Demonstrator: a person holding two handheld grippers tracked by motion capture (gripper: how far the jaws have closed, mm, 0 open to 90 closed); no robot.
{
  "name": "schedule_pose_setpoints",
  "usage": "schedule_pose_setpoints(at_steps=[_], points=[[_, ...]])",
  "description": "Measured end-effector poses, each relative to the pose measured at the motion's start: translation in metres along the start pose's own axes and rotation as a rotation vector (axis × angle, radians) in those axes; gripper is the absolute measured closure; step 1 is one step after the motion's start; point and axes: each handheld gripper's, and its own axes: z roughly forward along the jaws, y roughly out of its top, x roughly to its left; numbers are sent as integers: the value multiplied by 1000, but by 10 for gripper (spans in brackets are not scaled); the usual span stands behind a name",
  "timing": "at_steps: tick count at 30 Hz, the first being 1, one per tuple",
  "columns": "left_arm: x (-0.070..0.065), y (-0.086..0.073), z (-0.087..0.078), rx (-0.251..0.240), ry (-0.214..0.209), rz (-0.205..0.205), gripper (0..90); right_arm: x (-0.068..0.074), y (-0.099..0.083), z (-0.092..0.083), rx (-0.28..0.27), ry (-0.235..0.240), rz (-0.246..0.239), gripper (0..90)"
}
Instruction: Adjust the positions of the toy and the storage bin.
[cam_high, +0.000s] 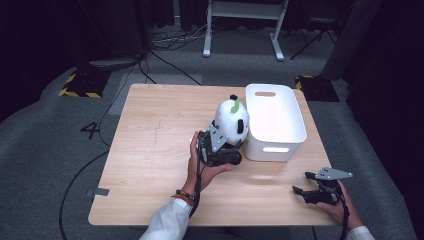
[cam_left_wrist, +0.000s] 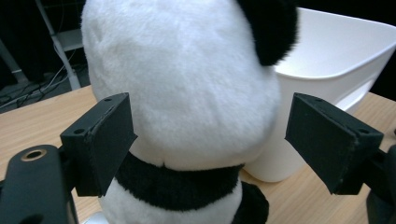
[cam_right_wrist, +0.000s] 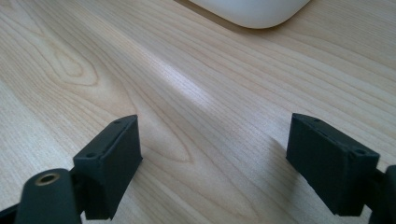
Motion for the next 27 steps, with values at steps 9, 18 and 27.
schedule_pose_setpoints(at_steps=[9,18,27], points=[[1,6,12,15,7,3,137,-5,15,-21,-106,-52,31,224],[6,4,18,28,5,6,151,-19,68,-60,-308,-123,81,239],[10,1,24,50,-12,4,187,-36,122,-68,-385,-169,151,225]])
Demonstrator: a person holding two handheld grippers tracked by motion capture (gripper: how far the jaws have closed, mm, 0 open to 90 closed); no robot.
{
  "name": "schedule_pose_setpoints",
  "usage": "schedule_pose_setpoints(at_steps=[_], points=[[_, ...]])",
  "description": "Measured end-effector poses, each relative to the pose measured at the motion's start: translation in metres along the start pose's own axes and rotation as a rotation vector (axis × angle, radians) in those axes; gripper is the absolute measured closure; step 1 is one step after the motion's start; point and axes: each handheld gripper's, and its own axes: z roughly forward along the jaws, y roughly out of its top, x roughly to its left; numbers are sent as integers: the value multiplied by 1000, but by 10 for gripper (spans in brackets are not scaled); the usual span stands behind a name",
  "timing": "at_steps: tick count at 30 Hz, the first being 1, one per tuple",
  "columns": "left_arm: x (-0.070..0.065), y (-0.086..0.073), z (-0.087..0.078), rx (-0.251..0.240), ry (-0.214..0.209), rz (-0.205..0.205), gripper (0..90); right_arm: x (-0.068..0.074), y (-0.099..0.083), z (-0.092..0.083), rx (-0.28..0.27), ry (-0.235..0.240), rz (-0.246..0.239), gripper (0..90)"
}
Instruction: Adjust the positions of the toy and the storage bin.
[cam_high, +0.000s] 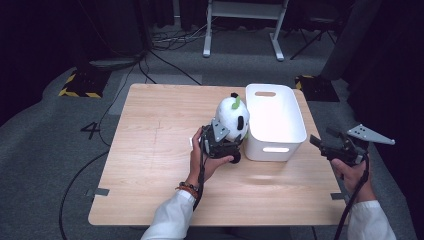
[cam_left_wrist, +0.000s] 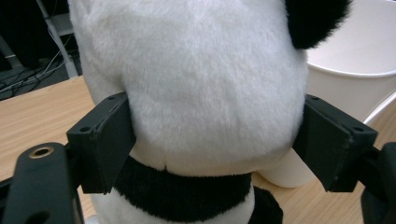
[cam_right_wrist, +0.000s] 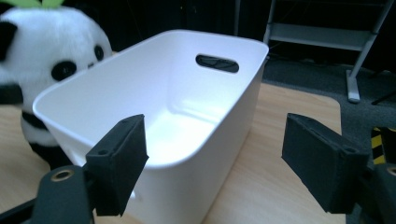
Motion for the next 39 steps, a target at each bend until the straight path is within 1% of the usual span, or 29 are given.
schedule_pose_setpoints(at_steps=[1,4,5,7,10,13,18,20,23,26,28,30,33,39], points=[[0,0,0,2,2,2,190,0,3,2,-4,7,10,220],[2,-1,1,5,-9,3,213,3,9,13,12,5,12,216],[2,-1,1,5,-15,7,230,4,11,17,21,8,9,214],[3,-1,2,7,-14,19,266,8,11,25,46,0,-4,213],[3,0,2,16,-3,35,317,10,10,36,73,1,3,209],[3,0,1,20,3,53,368,12,8,45,100,-12,8,212],[4,0,1,23,26,75,455,13,2,58,134,4,40,215],[4,0,1,22,28,81,477,14,0,63,160,22,45,216],[6,0,0,20,24,91,509,15,-3,68,188,24,41,214],[7,-1,-2,17,26,89,528,15,-6,72,200,15,56,220],[9,-1,-4,19,25,82,531,16,-8,74,201,27,65,214],[10,-1,-7,19,28,78,533,18,-8,75,200,27,77,214],[13,-3,-14,25,37,81,534,26,-9,76,197,29,86,210],[21,-10,-34,35,58,76,534,44,-8,79,200,46,71,213]])
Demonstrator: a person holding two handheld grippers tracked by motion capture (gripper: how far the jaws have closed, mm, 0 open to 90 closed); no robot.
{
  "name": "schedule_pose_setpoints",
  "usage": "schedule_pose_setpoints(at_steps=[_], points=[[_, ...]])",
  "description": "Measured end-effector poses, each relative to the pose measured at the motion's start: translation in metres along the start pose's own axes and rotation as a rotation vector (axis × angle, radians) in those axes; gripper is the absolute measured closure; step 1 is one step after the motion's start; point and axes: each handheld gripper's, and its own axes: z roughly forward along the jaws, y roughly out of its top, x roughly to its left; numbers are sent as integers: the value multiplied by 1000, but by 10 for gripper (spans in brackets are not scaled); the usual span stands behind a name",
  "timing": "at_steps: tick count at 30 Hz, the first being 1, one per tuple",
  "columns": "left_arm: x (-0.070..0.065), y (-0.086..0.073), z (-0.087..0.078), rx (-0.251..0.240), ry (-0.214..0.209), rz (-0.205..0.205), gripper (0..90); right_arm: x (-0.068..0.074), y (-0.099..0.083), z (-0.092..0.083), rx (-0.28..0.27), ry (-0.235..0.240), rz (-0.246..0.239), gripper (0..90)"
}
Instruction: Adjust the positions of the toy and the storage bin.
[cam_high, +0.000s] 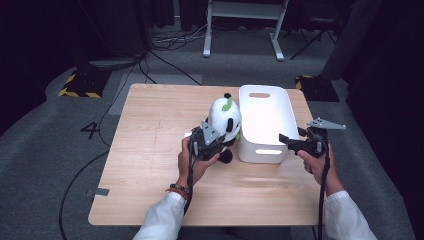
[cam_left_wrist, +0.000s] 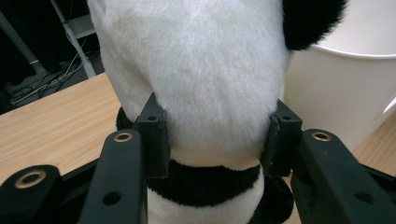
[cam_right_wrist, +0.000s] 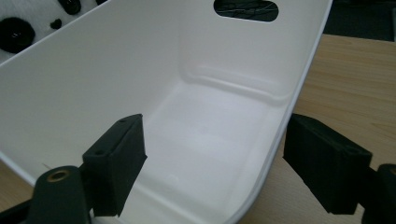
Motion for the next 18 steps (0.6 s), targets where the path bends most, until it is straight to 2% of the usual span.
schedule_pose_setpoints(at_steps=[5,8,13,16,18], points=[[8,-8,-21,7,13,-7,533,22,-2,1,10,18,-17,213],[12,-14,-34,10,9,-15,529,38,-4,0,11,10,-33,211],[14,-25,-51,3,5,-28,514,60,-9,-4,11,2,-31,212],[15,-30,-59,-8,0,-42,484,71,-12,-6,5,0,-30,212],[15,-32,-63,-22,7,-53,420,76,-14,-8,1,0,-24,212]])
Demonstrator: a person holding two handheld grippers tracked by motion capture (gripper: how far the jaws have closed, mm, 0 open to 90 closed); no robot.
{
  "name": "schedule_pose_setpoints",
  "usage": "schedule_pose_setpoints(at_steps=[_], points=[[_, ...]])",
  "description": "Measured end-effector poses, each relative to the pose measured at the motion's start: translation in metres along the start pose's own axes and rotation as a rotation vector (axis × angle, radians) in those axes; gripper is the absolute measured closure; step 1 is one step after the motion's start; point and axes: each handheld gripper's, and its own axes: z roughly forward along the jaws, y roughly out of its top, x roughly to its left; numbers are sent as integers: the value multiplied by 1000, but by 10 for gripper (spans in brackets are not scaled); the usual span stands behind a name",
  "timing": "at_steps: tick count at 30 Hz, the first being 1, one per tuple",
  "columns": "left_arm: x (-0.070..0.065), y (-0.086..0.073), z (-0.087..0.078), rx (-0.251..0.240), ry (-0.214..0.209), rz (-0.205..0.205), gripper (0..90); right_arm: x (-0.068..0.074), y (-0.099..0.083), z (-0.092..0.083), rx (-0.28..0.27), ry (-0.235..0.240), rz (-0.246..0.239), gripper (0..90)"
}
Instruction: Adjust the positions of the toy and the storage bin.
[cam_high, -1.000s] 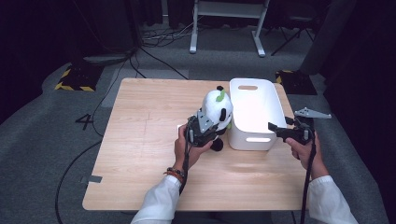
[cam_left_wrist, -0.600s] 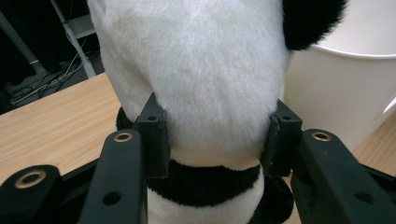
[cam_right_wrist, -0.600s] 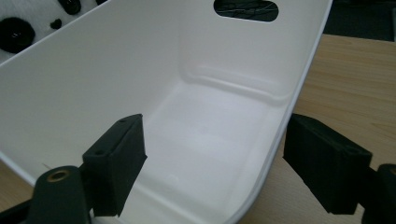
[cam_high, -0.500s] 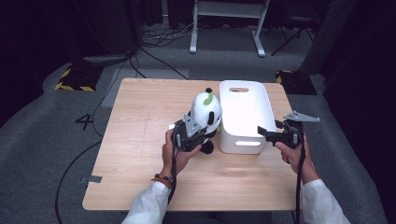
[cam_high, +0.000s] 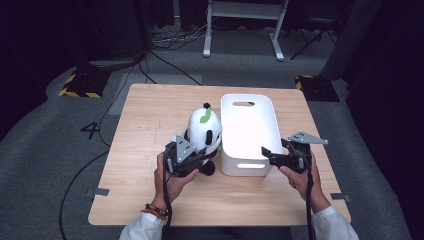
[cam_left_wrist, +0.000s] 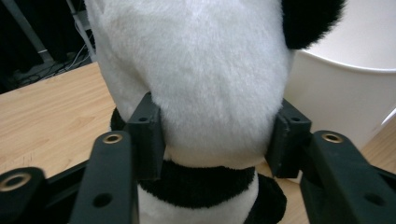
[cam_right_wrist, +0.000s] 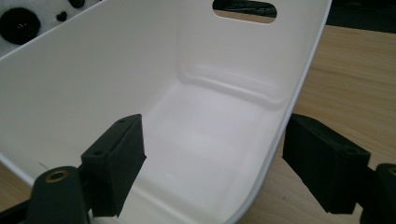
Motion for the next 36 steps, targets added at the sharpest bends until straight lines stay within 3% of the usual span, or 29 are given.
schedule_pose_setpoints(at_steps=[5,9,12,18,20,27,33,36], points=[[-1,2,-3,-35,-11,-40,206,4,-2,-1,-16,-10,-17,210],[0,11,-5,-100,0,-47,155,0,-1,0,-14,13,-21,198],[0,15,3,-78,4,-48,132,-1,-2,1,-16,22,-19,190],[-1,15,23,-31,40,-71,0,-2,-1,2,-13,29,-28,180],[1,13,28,-23,44,-98,0,-2,-1,2,-13,31,-29,180],[8,8,35,-27,-3,-129,0,-3,-1,2,-17,34,-30,175],[8,5,38,-34,-7,-119,5,-2,-1,2,-17,32,-31,172],[8,5,38,-28,14,-106,73,-1,-1,2,-17,33,-32,171]])
